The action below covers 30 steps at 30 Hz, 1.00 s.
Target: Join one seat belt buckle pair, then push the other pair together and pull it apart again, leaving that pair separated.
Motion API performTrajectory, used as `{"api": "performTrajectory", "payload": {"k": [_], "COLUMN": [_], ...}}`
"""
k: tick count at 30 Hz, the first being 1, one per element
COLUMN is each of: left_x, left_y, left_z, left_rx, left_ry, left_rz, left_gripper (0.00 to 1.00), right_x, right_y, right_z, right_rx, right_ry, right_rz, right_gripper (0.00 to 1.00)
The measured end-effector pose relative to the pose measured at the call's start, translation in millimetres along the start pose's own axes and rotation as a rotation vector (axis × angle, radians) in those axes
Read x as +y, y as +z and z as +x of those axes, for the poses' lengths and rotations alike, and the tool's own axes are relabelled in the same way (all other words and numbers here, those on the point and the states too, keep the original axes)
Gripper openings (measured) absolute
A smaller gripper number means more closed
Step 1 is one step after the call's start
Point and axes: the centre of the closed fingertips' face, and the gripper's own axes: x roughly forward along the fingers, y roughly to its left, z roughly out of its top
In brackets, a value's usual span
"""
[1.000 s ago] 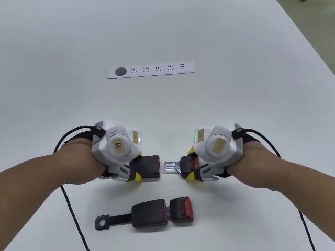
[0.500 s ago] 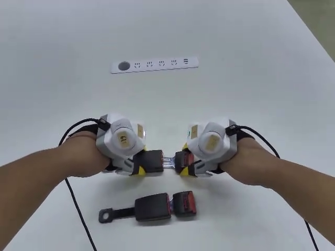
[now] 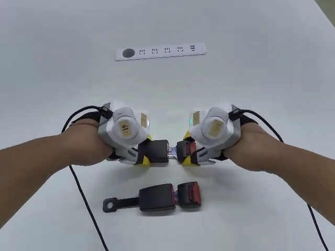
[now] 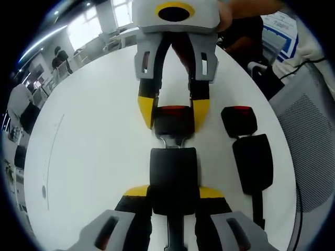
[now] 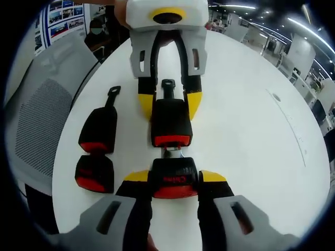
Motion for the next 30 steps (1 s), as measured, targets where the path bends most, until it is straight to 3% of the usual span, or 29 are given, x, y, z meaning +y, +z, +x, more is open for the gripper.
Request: {"api": "performTrajectory", "payload": {"k": [4,18,30], "left_x": [0.5,-0.2,-1.0], "left_y": [-0.5,0.3,1.1], "left_z": [0.4,0.9,-0.2], "left_rx": [-0.004,0.000,-0.004], "left_ry": [-0.001,-0.008,-0.010], "left_rz": [-0.005,-0.001,-0.018], "left_gripper": [0.31,0.31,0.32], "right_x": [3.2,2.3,0.0], "right_y": [7.5,6.4,-3.4], "right_z": [6.7,5.1,-2.2], "right_rx": [-0.006,-0.010,0.007], "right_ry": [-0.006,-0.010,-0.009], "right_rz": [0.001,-0.002,0.000], "right_gripper": [0.31,0.32,0.32]}}
